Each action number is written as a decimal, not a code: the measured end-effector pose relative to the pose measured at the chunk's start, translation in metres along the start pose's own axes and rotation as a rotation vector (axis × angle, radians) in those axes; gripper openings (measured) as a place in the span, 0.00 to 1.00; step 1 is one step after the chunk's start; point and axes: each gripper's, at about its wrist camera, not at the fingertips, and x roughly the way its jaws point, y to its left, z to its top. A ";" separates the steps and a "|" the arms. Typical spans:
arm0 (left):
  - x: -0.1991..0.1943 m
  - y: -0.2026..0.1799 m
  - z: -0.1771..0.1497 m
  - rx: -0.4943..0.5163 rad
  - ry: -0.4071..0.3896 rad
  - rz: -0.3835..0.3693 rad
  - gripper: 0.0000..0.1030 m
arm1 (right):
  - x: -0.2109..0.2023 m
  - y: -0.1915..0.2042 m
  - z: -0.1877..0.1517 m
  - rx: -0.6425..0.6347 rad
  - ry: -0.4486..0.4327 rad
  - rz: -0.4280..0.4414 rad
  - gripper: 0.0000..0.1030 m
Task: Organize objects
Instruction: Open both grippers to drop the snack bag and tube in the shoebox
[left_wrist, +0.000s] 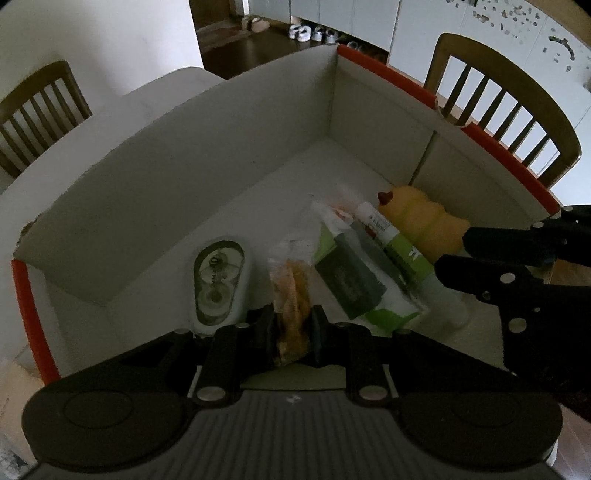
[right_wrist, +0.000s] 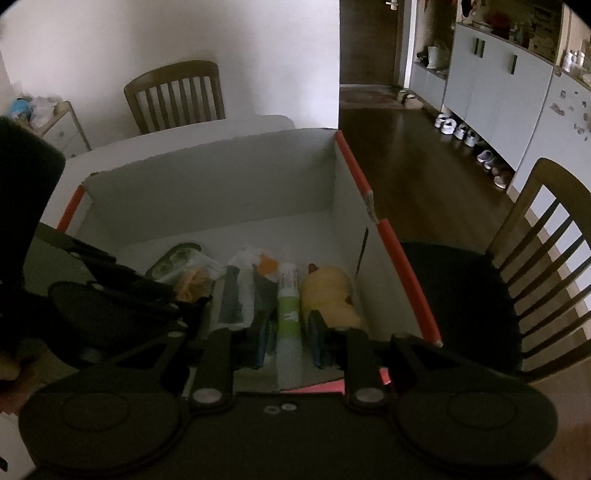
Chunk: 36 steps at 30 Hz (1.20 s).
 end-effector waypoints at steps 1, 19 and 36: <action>-0.001 0.000 -0.001 -0.004 -0.003 0.001 0.18 | -0.001 -0.001 0.000 0.002 -0.003 0.003 0.23; -0.037 0.017 -0.022 -0.087 -0.101 -0.056 0.19 | -0.042 0.005 -0.006 0.006 -0.067 0.034 0.44; -0.092 0.029 -0.056 -0.097 -0.213 -0.110 0.21 | -0.082 0.032 -0.016 0.015 -0.113 0.061 0.58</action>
